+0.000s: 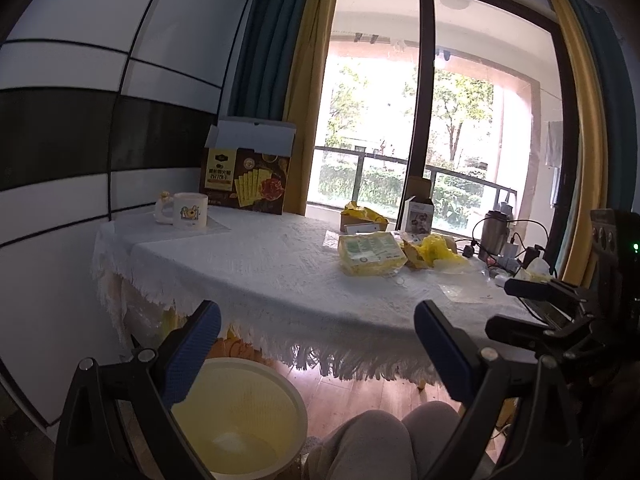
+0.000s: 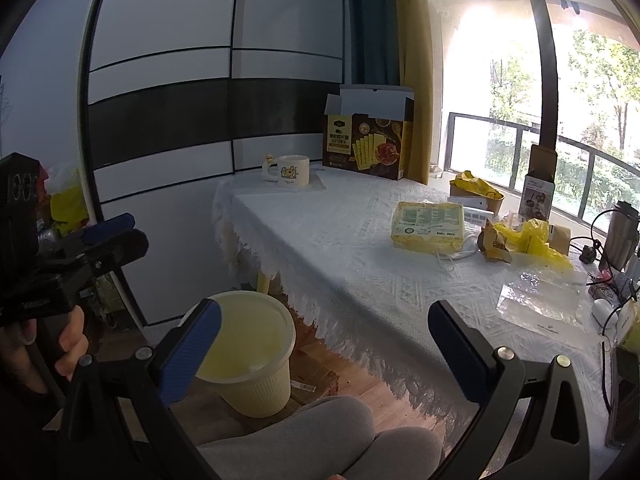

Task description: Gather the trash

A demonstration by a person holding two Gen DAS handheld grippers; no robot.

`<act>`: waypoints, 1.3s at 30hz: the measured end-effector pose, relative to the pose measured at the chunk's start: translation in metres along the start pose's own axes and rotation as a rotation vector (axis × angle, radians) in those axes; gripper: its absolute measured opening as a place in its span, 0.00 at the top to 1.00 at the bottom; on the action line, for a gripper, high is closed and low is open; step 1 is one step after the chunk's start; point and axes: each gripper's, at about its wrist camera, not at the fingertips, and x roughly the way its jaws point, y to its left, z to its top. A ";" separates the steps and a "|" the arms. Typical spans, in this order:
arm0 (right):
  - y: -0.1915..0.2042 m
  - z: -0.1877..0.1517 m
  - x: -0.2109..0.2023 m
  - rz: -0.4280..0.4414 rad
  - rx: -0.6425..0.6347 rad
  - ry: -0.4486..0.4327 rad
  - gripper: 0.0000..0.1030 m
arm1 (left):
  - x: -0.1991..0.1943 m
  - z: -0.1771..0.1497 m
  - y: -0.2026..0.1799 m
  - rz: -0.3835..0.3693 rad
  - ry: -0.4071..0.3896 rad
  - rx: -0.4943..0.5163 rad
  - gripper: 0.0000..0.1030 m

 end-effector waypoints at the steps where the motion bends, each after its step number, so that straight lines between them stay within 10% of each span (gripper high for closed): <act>1: -0.001 0.001 0.000 -0.001 -0.002 0.003 0.00 | 0.001 0.001 0.000 0.001 0.004 -0.003 0.05; 23: -0.091 0.038 0.056 -0.090 0.048 0.055 0.00 | 0.122 0.036 -0.024 -0.029 0.087 0.063 0.05; 39: -0.265 0.041 0.109 -0.335 0.211 0.128 0.00 | 0.298 0.065 -0.066 -0.244 0.185 0.139 0.05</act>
